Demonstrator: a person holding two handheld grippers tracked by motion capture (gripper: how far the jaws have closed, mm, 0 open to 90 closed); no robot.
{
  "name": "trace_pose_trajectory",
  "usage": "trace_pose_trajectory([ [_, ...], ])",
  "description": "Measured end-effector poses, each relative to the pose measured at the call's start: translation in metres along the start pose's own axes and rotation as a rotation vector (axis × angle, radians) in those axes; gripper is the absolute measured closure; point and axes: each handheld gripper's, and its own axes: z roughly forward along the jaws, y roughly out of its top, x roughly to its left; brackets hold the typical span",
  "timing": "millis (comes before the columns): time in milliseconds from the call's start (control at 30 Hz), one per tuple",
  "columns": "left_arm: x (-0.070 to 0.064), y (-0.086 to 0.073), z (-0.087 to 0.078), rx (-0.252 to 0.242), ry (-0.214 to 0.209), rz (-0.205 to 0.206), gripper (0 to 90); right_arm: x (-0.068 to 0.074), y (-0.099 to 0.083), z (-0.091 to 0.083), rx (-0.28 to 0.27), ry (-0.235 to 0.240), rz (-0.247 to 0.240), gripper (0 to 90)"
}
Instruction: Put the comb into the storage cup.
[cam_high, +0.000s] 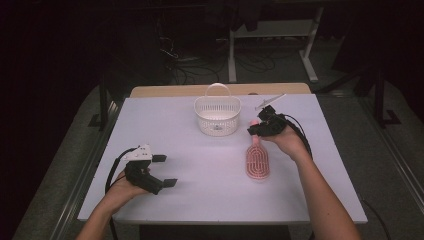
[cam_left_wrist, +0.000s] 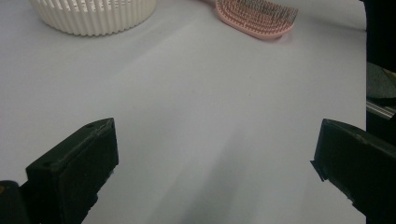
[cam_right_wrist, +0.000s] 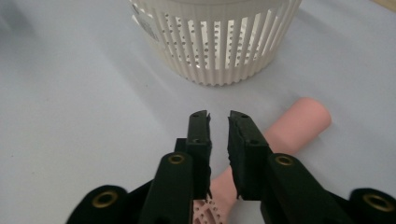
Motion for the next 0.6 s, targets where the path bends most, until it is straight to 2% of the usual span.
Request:
trace_pose_trajectory([
  [167,0.000,0.000,0.000,-0.002,-0.001,0.000,0.0,-0.005,0.004,0.007,0.007,-0.009,0.010,88.1],
  [600,0.000,0.000,0.001,-0.002,-0.005,-0.001,0.0,-0.018,0.015,0.026,0.036,-0.040,0.014,88.7],
])
